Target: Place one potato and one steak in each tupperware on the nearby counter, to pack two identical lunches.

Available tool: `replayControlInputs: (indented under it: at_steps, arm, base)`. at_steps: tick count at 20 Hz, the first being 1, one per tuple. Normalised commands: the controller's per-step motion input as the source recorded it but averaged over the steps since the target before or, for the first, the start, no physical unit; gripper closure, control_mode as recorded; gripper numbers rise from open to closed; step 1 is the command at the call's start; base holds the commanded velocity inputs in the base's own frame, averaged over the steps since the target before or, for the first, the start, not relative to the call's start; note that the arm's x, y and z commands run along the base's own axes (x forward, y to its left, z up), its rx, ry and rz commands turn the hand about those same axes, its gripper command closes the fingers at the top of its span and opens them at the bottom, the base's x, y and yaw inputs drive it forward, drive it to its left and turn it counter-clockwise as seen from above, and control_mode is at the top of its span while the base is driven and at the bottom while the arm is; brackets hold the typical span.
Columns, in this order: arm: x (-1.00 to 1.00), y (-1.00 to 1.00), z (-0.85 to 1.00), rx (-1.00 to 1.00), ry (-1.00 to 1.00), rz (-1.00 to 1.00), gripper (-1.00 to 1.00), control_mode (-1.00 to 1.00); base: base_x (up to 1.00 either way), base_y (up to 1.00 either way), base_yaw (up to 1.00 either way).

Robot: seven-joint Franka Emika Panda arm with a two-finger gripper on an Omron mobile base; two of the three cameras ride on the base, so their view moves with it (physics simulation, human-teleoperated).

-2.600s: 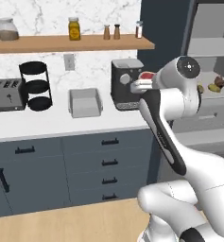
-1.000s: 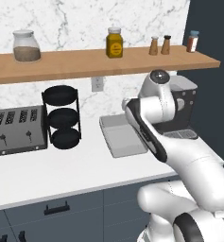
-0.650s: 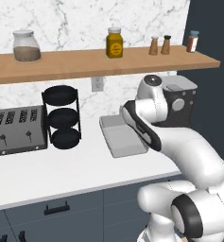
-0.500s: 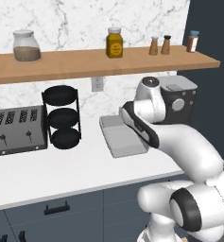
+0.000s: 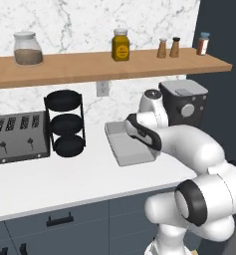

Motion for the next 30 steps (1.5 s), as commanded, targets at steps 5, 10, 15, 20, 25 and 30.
replayControlInputs:
  at_steps: [5, 10, 15, 20, 25, 30]
  arm:
    - [0.34, 0.00, -0.54, 0.00, 0.00, 0.00, 1.00, -1.00]
    - [0.44, -0.01, -0.45, 0.00, 0.00, 0.00, 1.00, -1.00]
    - [0.43, -0.03, -0.41, 0.00, 0.00, 0.00, 1.00, -1.00]
    - [0.54, 0.00, -0.48, 0.00, 0.00, 0.00, -1.00, -1.00]
    - [0.49, 0.00, -0.18, 0.00, -0.02, 0.00, -1.00, -1.00]
    - [-0.10, 0.03, 0.57, -0.02, -0.25, 0.00, -1.00, -1.00]
  base:
    - [0.00, 0.00, 0.00]
    - [0.00, 0.00, 0.00]
    - [0.00, 0.00, 0.00]
    - [0.00, 0.00, 0.00]
    - [0.00, 0.00, 0.00]
    - [0.00, 0.00, 0.00]
